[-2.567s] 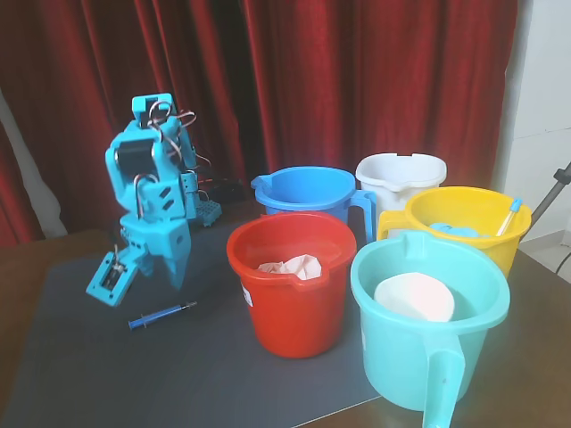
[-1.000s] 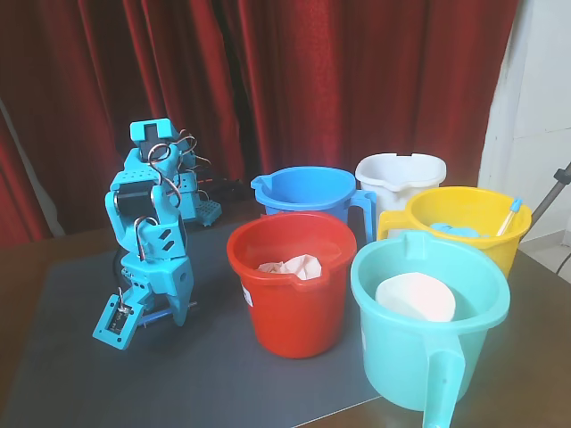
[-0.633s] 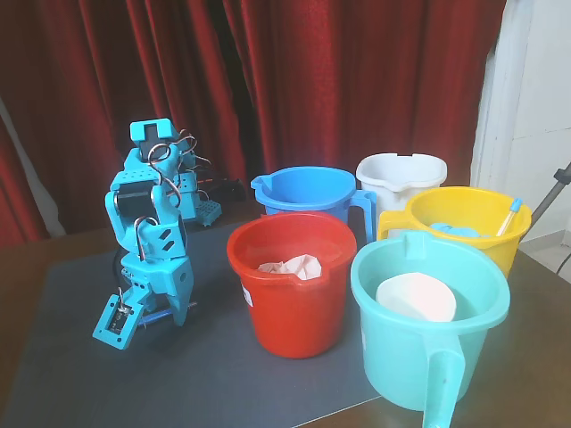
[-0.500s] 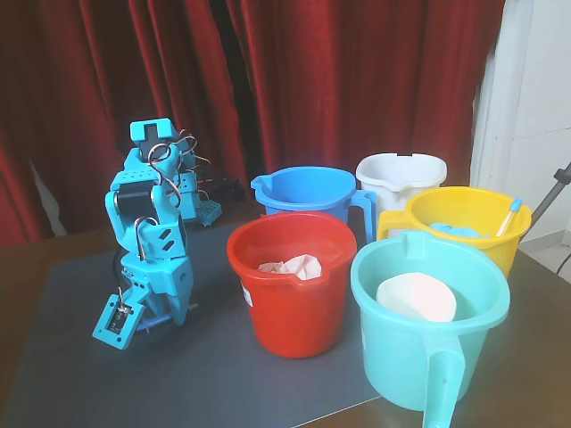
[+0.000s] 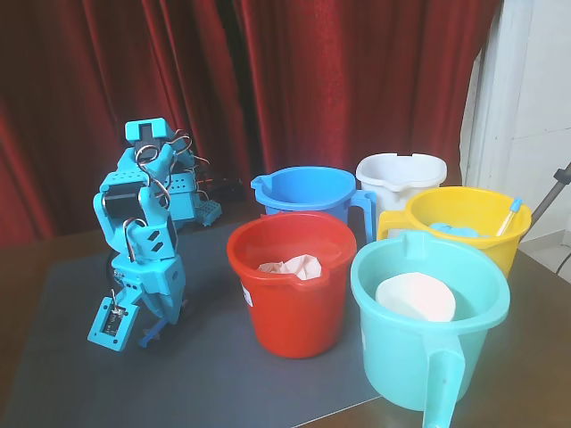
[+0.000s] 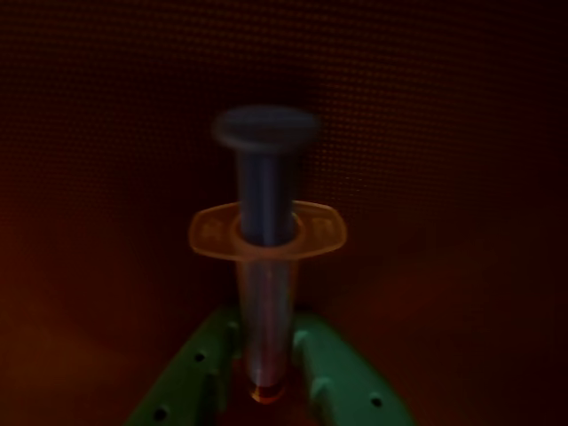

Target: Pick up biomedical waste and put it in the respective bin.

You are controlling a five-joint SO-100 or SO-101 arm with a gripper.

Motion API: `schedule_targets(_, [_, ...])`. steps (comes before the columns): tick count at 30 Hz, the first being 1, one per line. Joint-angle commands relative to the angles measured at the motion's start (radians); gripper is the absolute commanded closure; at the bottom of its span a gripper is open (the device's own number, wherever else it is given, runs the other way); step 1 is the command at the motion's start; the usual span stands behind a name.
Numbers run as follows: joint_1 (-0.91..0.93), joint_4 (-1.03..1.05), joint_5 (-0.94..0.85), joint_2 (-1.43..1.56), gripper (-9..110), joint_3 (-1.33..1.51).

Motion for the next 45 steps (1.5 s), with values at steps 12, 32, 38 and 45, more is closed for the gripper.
schedule_targets(12, [0.009, 0.347, -0.009, 0.023, 102, -0.069])
schedule_targets(32, [-0.124, 0.348, -0.009, 0.434, 102, -0.02])
schedule_targets(38, [-0.222, 0.348, 0.008, 0.574, 102, -0.029])
schedule_targets(45, [-0.327, 0.345, 0.104, 0.629, 102, -0.141])
